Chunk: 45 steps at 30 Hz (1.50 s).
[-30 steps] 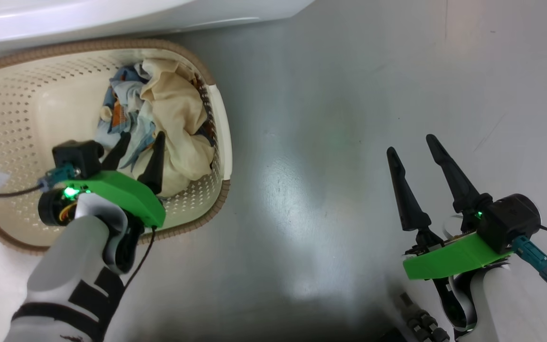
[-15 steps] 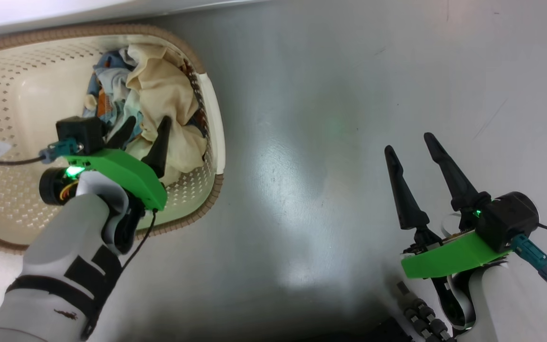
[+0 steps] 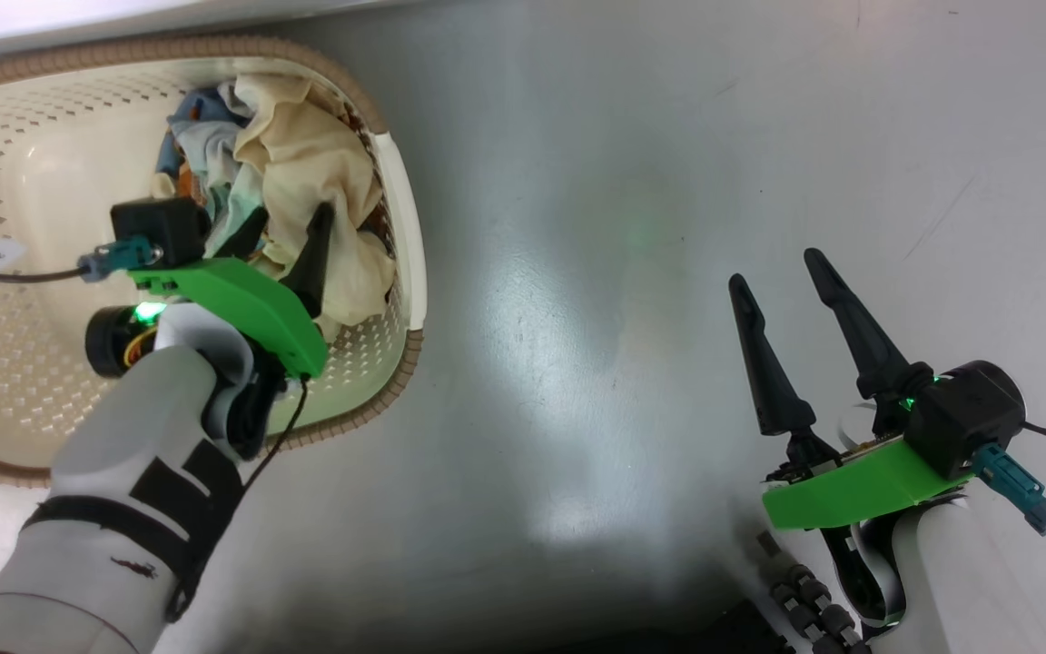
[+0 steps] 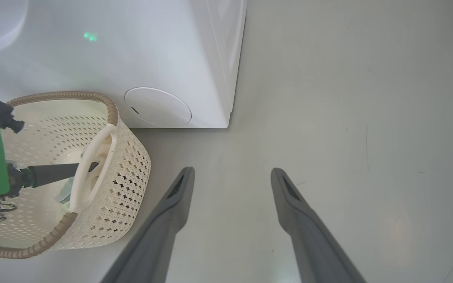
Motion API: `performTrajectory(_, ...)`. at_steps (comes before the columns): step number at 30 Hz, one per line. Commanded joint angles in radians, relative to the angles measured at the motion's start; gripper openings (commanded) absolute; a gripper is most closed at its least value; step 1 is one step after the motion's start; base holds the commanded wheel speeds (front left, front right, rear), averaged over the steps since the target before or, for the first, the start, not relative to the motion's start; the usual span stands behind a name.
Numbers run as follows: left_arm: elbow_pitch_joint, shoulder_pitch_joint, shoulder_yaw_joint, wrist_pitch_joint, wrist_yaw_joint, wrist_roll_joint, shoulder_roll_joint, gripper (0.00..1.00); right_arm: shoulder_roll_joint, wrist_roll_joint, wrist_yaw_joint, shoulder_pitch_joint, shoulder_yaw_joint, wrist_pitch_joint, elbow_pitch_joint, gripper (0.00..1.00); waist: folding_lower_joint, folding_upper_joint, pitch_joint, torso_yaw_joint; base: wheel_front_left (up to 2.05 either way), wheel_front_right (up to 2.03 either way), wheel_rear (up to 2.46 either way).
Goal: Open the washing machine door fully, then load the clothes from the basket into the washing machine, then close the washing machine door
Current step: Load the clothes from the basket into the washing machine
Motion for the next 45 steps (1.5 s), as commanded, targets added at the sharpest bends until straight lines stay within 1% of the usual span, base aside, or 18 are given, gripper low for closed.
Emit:
performTrajectory(1, 0.006, -0.003, 0.007, 0.000, -0.002, -0.016, 0.031, 1.00, 0.006, -0.004, 0.002, 0.037, 0.023, -0.005, -0.018, 1.00, 0.0000, 0.0000, 0.001, -0.001, 0.00, 0.00, 0.00)
performTrajectory(9, 0.104, -0.060, -0.021, 0.016, -0.002, -0.042, 0.034, 1.00, 0.006, -0.012, 0.002, 0.043, 0.023, -0.005, -0.027, 1.00, 0.0000, 0.0000, 0.025, -0.005, 0.00, 0.00, 0.00)
performTrajectory(14, 0.124, -0.078, -0.028, 0.031, -0.002, -0.066, 0.035, 1.00, 0.006, -0.013, 0.002, 0.047, 0.021, -0.005, -0.031, 1.00, 0.0000, 0.0000, 0.035, -0.008, 0.00, 0.00, 0.00)
performTrajectory(18, 0.122, -0.084, -0.039, 0.073, -0.002, -0.101, 0.041, 1.00, 0.006, -0.013, 0.002, 0.049, 0.021, -0.005, -0.034, 1.00, 0.0000, 0.0000, 0.042, -0.010, 0.00, 0.00, 0.00)
performTrajectory(19, 0.125, -0.087, -0.044, 0.081, -0.002, -0.104, 0.045, 0.97, 0.006, -0.013, 0.002, 0.048, 0.021, -0.005, -0.034, 1.00, 0.0000, 0.0000, 0.043, -0.010, 0.00, 0.00, 0.00)
performTrajectory(20, 0.126, -0.088, -0.048, 0.085, -0.002, -0.109, 0.047, 0.45, 0.006, -0.012, 0.002, 0.046, 0.023, -0.005, -0.034, 1.00, 0.0000, 0.0000, 0.043, -0.011, 0.00, 0.00, 0.00)
performTrajectory(21, 0.126, -0.089, -0.050, 0.090, -0.002, -0.115, 0.050, 0.15, 0.006, -0.011, 0.002, 0.045, 0.023, -0.005, -0.035, 1.00, 0.0000, 0.0000, 0.042, -0.012, 0.00, 0.00, 0.00)
performTrajectory(22, 0.128, -0.090, -0.055, 0.093, -0.002, -0.119, 0.053, 0.00, 0.006, -0.010, 0.002, 0.045, 0.024, -0.005, -0.035, 1.00, 0.0000, 0.0000, 0.040, -0.013, 0.00, 0.00, 0.00)
performTrajectory(25, 0.124, -0.091, -0.060, 0.082, -0.002, -0.134, 0.060, 0.00, 0.006, -0.006, 0.002, 0.043, 0.019, -0.005, -0.035, 1.00, 0.0000, 0.0000, 0.035, -0.013, 0.00, 0.00, 0.00)
performTrajectory(29, 0.098, -0.082, -0.076, 0.028, -0.002, -0.135, 0.074, 0.00, 0.006, -0.003, 0.002, 0.038, 0.012, -0.005, -0.036, 1.00, 0.0000, 0.0000, 0.010, -0.008, 0.00, 0.00, 0.00)
performTrajectory(32, 0.076, -0.068, -0.081, -0.003, -0.002, -0.136, 0.084, 0.00, 0.006, -0.006, 0.002, 0.032, 0.008, -0.005, -0.035, 1.00, 0.0000, 0.0000, -0.017, -0.002, 0.00, 0.00, 0.00)
performTrajectory(37, 0.037, -0.026, -0.079, -0.023, -0.002, -0.126, 0.099, 0.00, 0.006, -0.009, 0.002, 0.028, 0.007, -0.005, -0.023, 1.00, 0.0000, 0.0000, -0.079, 0.011, 0.00, 0.00, 0.00)
performTrajectory(40, -0.006, -0.005, -0.010, -0.024, -0.002, -0.091, 0.117, 0.00, 0.006, -0.010, 0.002, 0.029, 0.006, -0.005, -0.015, 1.00, 0.0000, 0.0000, -0.118, 0.021, 0.00, 0.00, 0.00)
performTrajectory(45, -0.094, 0.079, 0.149, -0.025, -0.002, 0.039, 0.134, 0.00, 0.006, -0.012, 0.002, 0.032, 0.011, -0.005, 0.002, 1.00, 0.0000, 0.0000, -0.189, 0.037, 0.00, 0.00, 0.00)
